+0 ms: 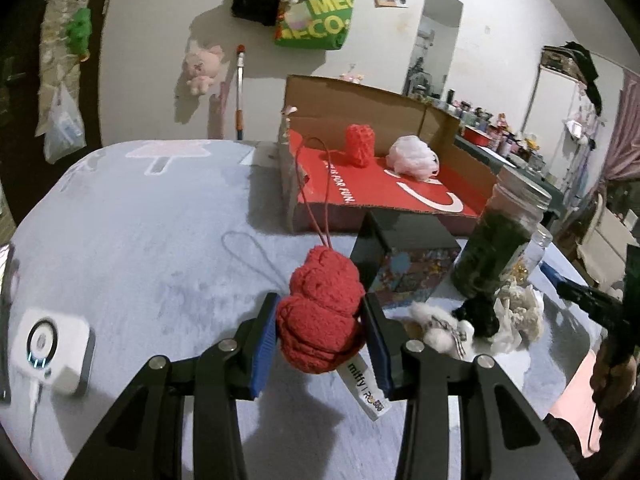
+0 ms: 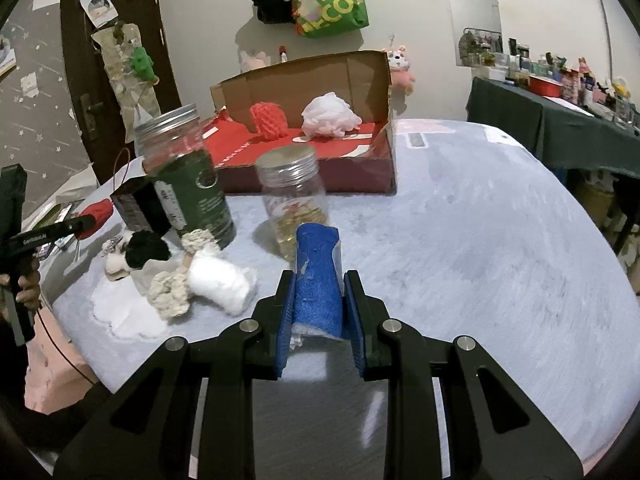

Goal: Organize soft objects
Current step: 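Carry the yarn ball and blue sponge roll over into the red box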

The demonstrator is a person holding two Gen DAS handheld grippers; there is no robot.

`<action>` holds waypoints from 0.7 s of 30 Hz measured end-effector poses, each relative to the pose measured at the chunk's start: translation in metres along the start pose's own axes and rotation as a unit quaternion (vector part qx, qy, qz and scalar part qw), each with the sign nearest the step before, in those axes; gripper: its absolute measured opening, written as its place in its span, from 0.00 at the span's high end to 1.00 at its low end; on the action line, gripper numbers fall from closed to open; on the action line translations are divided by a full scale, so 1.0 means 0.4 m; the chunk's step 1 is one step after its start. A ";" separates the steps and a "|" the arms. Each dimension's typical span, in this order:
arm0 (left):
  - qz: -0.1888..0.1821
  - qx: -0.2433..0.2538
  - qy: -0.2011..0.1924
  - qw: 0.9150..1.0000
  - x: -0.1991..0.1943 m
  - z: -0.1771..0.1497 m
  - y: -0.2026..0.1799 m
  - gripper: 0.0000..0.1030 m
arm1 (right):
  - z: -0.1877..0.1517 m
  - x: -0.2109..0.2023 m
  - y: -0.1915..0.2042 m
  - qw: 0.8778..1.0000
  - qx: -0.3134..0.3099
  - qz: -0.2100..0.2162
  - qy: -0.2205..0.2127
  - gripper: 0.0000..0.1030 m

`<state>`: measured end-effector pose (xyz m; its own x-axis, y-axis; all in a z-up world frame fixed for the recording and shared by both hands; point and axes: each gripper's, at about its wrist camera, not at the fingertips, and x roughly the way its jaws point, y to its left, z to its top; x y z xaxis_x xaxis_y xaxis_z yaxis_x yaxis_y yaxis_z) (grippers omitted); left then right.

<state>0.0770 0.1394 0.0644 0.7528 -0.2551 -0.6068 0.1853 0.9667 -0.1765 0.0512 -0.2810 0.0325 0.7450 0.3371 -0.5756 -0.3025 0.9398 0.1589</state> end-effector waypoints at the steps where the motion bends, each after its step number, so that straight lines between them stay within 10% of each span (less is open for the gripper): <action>1: -0.003 0.003 0.001 1.000 0.006 0.006 0.003 0.58 | 0.009 0.003 -0.009 1.000 -0.004 0.003 0.002 0.78; 21: -0.038 0.065 0.022 0.997 0.100 0.169 0.022 0.58 | 0.168 0.088 -0.090 0.997 -0.036 0.063 0.040 0.78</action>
<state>0.1513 0.1390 0.0910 0.7053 -0.3261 -0.6294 0.3238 0.9381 -0.1232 0.1282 -0.2994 0.0604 0.6499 0.4436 -0.6171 -0.4349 0.8830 0.1767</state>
